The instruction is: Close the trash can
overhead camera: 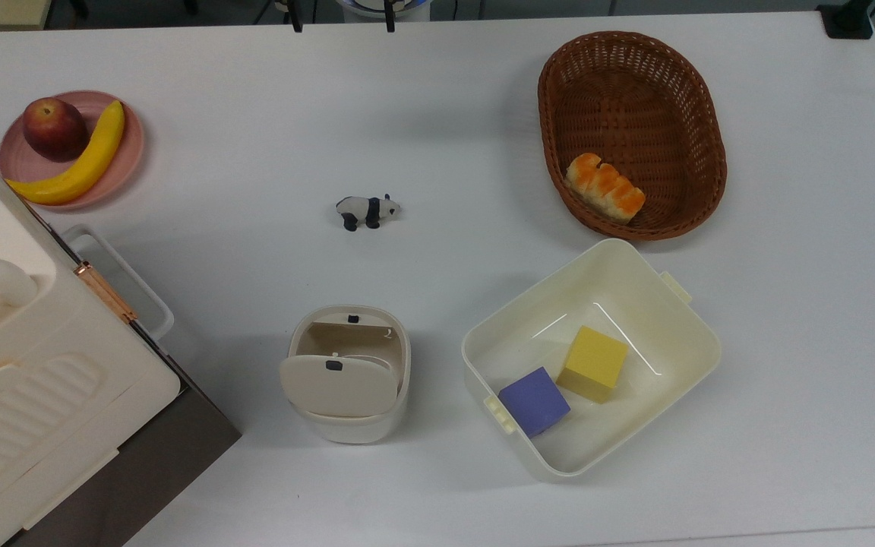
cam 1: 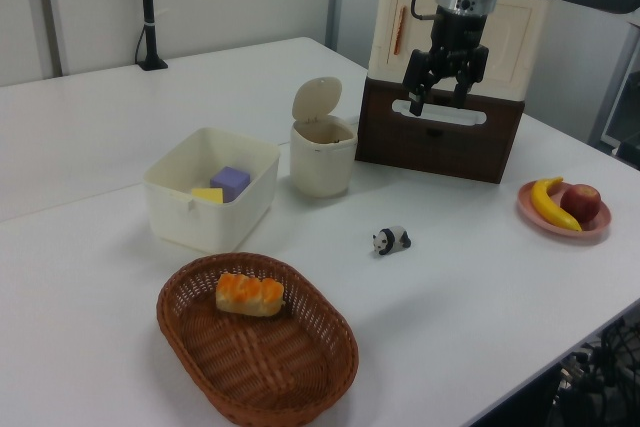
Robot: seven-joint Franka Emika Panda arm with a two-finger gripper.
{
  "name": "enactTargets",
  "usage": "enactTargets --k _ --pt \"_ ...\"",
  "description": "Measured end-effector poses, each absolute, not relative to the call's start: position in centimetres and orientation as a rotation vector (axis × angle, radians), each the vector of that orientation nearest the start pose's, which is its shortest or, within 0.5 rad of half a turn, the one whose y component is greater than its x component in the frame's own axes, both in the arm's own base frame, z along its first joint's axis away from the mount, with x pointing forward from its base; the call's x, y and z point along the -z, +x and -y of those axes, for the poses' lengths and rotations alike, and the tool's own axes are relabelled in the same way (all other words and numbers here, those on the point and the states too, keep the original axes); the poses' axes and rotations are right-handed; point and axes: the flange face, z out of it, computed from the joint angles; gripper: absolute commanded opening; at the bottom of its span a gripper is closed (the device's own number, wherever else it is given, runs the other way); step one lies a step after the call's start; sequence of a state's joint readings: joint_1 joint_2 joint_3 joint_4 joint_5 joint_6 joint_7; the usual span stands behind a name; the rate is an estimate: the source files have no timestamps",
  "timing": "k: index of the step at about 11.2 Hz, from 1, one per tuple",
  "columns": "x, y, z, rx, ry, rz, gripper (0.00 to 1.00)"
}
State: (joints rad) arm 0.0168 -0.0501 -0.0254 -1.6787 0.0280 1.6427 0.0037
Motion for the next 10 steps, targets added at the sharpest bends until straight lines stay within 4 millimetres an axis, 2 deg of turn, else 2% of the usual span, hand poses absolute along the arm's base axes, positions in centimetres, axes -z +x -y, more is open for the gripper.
enactTargets --k 4,5,6,7,8,10 --pt "-60.78 54.43 0.22 0.024 -3.112 -0.022 1.00" --pt "-60.78 54.43 0.22 0.024 -3.112 -0.022 0.86" --pt "-60.78 54.43 0.22 0.024 -3.112 -0.022 0.37" --pt "-60.78 54.43 0.22 0.024 -3.112 -0.022 0.08" --pt "-60.78 54.43 0.27 0.024 -3.112 -0.023 0.00" --pt "-60.78 54.43 0.45 0.025 -3.112 -0.027 0.00"
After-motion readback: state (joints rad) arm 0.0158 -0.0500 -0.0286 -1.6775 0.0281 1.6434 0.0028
